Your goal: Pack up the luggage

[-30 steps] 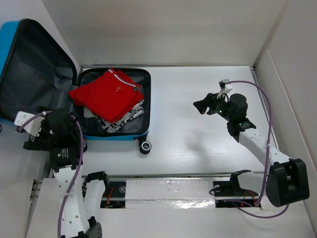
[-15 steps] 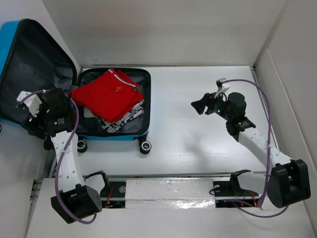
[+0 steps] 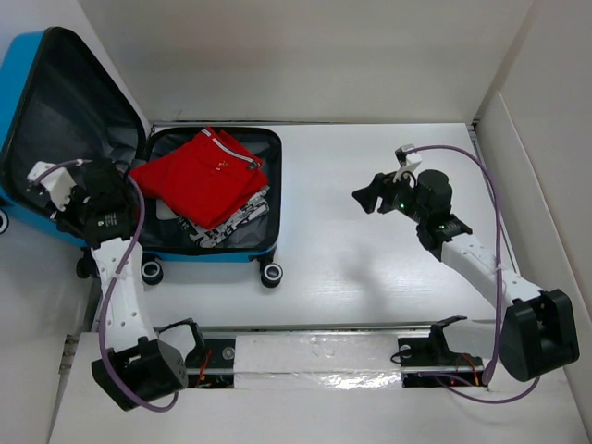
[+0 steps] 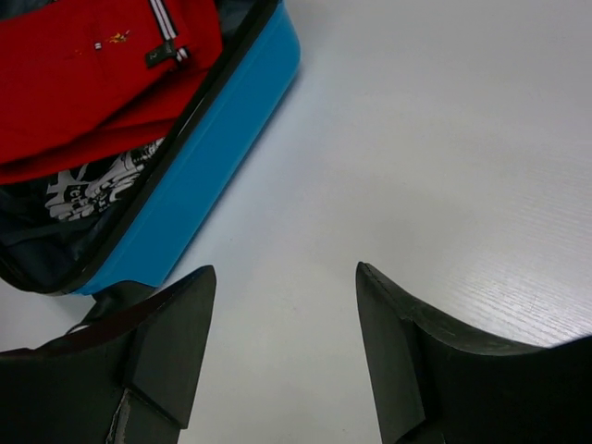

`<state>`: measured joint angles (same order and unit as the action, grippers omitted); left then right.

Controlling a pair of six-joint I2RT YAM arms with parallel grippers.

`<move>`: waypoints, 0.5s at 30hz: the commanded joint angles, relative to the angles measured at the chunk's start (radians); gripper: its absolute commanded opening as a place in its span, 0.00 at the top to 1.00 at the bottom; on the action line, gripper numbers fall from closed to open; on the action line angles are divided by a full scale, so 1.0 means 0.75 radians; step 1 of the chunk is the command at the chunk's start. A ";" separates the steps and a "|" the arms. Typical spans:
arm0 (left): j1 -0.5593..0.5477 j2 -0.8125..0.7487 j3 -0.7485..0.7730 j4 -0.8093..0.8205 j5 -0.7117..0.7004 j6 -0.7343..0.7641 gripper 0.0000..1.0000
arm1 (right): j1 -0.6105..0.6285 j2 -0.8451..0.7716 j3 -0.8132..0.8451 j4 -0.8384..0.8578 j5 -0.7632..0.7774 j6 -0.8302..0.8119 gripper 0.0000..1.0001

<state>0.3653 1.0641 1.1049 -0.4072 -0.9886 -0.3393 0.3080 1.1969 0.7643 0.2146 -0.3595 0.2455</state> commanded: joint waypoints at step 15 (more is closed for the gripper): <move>-1.526 -0.059 -0.267 0.182 -0.725 0.390 1.00 | 0.017 0.089 0.096 -0.024 0.052 -0.043 0.32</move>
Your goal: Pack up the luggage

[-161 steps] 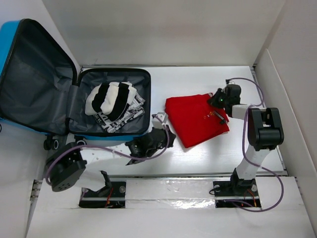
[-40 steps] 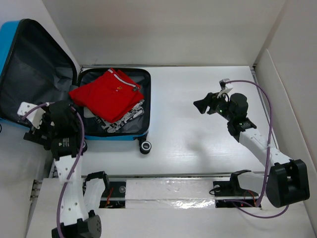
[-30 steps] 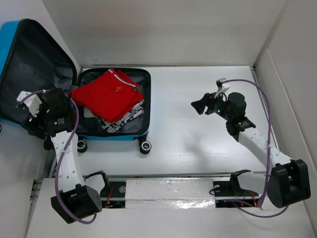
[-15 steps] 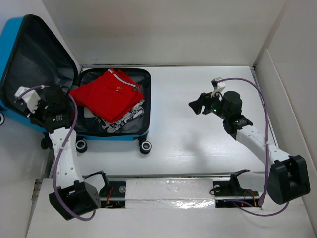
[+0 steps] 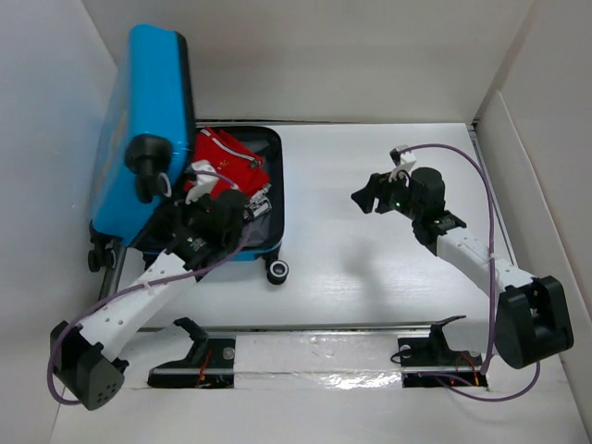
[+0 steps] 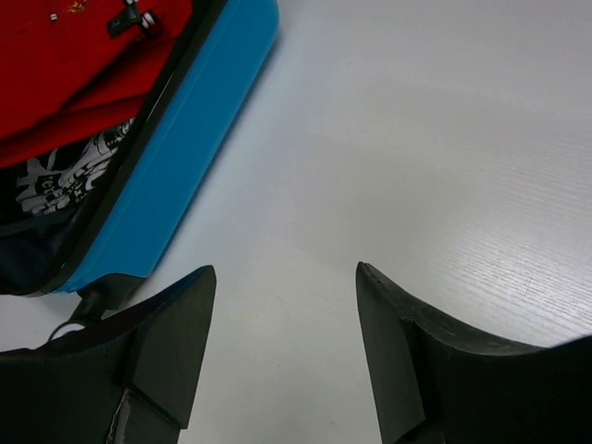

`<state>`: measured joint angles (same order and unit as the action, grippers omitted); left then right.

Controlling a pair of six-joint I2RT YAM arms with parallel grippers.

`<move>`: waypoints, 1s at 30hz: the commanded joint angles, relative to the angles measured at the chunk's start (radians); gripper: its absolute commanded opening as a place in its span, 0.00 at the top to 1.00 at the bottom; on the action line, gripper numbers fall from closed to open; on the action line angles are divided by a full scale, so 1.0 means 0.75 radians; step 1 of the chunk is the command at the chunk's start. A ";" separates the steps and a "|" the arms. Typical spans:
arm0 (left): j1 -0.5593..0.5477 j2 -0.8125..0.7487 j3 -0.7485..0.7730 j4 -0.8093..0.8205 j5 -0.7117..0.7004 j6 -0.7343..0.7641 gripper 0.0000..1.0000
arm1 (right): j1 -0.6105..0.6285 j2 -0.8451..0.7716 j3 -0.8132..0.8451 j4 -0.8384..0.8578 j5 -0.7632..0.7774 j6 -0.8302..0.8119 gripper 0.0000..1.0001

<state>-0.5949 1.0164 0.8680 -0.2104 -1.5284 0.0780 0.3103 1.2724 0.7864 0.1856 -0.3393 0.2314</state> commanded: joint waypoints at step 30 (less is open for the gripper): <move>0.735 0.109 0.661 -0.112 1.595 -0.591 0.78 | 0.067 0.036 0.072 0.006 0.203 -0.067 1.00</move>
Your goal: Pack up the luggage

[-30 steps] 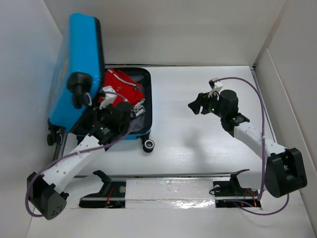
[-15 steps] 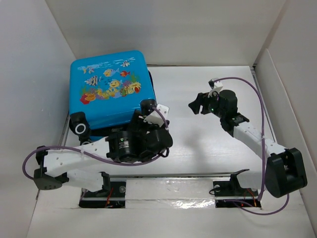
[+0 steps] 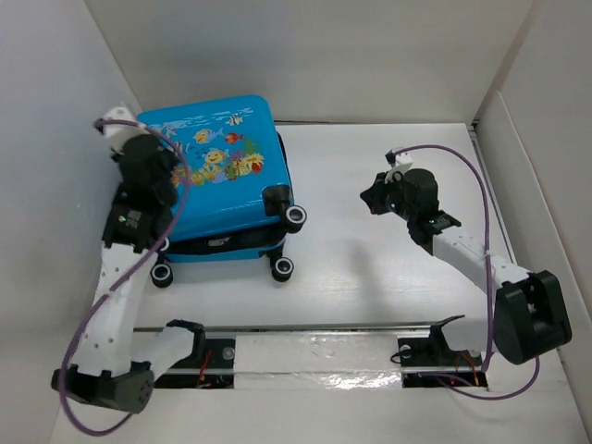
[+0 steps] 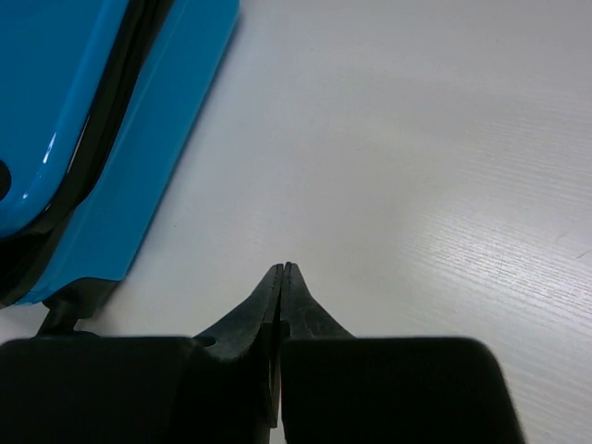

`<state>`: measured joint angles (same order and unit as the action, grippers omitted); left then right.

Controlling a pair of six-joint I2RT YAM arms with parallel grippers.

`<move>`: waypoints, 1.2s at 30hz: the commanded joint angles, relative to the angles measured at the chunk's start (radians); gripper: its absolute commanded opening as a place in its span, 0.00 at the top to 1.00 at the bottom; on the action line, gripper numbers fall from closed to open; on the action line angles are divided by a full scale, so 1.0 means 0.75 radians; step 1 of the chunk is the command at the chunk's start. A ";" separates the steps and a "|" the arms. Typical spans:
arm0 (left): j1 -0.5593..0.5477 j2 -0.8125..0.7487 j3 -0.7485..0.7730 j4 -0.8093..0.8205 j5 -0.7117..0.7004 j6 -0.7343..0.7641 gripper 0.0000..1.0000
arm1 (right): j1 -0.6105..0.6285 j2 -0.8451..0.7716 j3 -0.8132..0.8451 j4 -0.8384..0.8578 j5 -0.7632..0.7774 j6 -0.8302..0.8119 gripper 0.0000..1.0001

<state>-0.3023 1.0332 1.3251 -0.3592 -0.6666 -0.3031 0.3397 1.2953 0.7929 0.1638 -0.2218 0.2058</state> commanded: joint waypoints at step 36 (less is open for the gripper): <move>0.594 0.343 -0.719 0.456 0.829 -0.512 0.86 | -0.083 -0.123 0.017 -0.012 0.175 0.016 0.96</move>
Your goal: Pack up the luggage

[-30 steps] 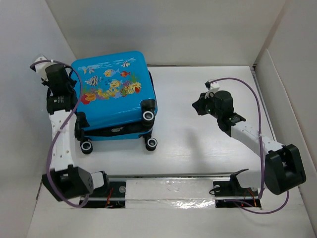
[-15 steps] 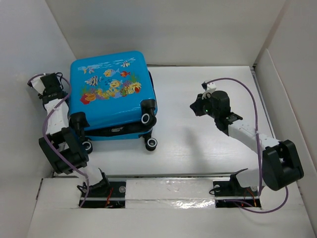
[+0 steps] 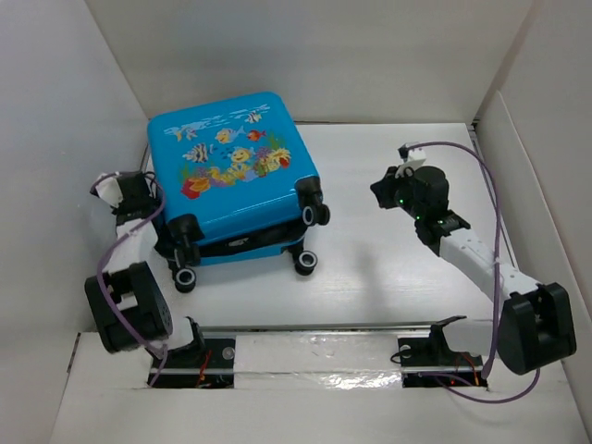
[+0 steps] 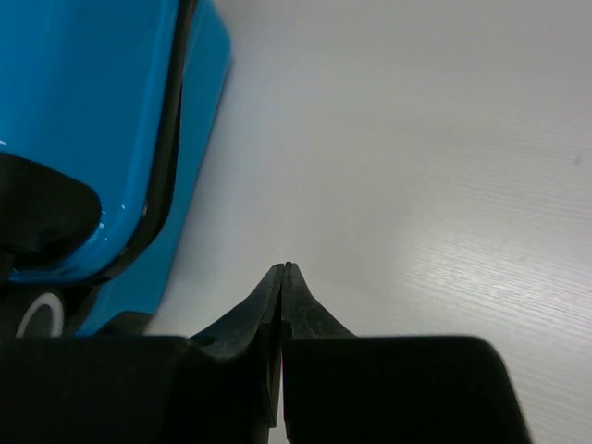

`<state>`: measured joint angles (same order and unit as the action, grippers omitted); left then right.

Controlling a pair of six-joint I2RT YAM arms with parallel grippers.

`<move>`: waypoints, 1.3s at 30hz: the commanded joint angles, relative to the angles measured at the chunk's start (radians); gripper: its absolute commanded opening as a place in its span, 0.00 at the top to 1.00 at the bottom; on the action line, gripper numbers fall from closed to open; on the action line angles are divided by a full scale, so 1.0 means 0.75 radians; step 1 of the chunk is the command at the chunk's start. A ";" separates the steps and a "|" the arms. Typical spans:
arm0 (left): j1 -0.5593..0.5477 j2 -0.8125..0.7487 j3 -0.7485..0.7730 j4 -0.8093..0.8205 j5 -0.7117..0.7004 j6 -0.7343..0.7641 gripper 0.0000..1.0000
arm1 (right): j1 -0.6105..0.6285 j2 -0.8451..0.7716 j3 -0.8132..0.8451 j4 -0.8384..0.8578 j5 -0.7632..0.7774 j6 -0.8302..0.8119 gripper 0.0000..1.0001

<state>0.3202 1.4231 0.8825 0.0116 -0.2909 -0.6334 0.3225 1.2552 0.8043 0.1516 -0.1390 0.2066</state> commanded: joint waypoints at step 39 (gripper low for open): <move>-0.354 0.791 1.338 -0.170 0.490 0.084 0.35 | -0.252 -0.216 -0.215 -0.002 0.212 0.121 0.58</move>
<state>-0.0166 1.8706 1.6669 0.0448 -0.0490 -0.6643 0.1425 1.0775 0.6434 0.0719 0.0269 0.2913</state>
